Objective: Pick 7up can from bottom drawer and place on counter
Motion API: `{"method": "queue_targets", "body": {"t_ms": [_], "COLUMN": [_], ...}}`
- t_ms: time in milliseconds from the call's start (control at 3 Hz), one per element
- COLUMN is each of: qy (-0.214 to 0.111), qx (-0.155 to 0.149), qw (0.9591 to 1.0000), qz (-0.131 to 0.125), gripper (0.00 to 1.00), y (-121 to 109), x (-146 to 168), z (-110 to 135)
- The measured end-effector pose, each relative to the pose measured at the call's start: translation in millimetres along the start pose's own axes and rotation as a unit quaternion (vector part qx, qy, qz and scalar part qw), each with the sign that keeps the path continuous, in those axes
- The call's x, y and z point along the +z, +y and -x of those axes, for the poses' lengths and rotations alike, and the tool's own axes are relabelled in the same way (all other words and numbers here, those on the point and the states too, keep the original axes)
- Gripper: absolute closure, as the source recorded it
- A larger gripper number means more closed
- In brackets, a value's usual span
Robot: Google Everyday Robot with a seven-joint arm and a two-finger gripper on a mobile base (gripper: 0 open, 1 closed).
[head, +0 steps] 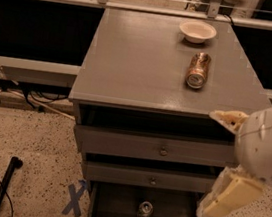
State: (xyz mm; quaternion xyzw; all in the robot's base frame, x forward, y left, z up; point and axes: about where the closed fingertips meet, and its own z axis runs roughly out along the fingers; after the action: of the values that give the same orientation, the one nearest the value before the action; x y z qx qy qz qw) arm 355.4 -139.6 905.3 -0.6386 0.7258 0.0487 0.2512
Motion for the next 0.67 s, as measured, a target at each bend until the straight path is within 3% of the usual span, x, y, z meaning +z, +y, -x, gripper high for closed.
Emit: {"method": "queue_targets", "body": {"t_ms": [333,667], "qy": [-0.024,-0.019], "qx": [0.017,0.047], "qw": [0.9995,0.9985], "qz": [-0.014,-0.021], "gripper": [0.0,0.0], "y": [15.3,7.0], "x": [13.5,18.7], "z": [-15.8,-30.7]}}
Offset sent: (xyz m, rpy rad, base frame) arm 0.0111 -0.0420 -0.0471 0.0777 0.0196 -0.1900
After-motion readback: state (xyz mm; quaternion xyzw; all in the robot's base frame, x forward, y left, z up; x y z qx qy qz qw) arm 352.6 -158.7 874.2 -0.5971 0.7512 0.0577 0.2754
